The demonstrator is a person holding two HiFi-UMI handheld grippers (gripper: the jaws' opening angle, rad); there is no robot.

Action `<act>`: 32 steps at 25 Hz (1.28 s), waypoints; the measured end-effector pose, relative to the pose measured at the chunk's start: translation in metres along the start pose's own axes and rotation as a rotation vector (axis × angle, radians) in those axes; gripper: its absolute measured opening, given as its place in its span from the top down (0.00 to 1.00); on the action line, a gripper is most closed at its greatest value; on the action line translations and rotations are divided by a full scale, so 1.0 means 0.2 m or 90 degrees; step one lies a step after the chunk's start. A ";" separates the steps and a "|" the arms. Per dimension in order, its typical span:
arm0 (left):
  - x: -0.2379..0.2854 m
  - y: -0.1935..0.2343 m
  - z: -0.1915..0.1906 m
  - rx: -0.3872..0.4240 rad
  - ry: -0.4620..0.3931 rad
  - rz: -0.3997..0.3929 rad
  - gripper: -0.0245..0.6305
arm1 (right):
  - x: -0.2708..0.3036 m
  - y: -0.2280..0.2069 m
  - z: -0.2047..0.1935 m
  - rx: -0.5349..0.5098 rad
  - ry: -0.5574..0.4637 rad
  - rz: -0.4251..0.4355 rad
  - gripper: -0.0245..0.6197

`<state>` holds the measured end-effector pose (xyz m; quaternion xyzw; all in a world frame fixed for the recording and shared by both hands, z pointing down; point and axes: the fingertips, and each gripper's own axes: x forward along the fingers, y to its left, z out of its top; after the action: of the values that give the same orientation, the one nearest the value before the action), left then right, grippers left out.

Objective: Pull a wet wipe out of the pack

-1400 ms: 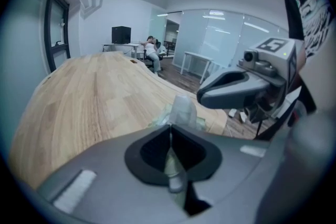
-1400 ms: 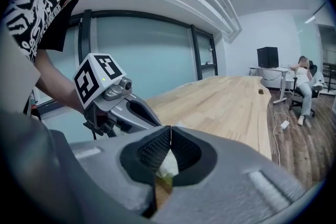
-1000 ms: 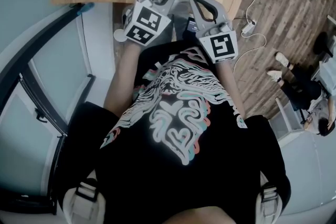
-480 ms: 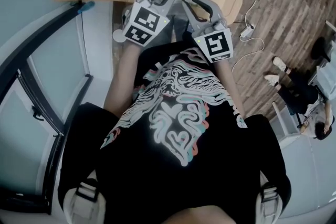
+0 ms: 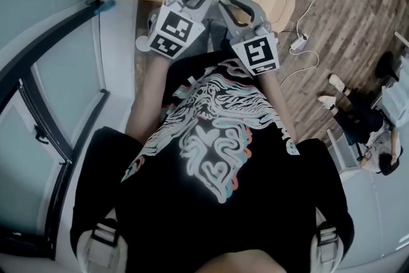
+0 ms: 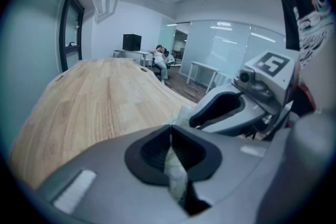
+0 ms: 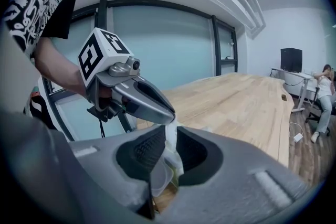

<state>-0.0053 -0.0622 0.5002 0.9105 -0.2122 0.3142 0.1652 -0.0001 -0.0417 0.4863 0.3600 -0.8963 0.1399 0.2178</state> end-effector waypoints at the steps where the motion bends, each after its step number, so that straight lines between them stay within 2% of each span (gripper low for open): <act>1: -0.01 0.00 0.00 -0.001 0.000 0.001 0.97 | 0.00 0.00 0.00 0.001 0.000 0.002 0.86; 14: -0.08 0.03 0.02 -0.004 -0.006 0.021 0.97 | -0.01 0.00 0.03 -0.005 -0.002 0.007 0.86; 32: -0.17 -0.02 0.12 0.023 -0.043 0.011 0.97 | 0.06 0.04 0.08 -0.040 0.002 0.033 0.86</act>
<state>-0.0167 -0.0600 0.4602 0.9215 -0.2198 0.2886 0.1389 -0.0186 -0.0494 0.4775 0.3296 -0.9088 0.1178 0.2271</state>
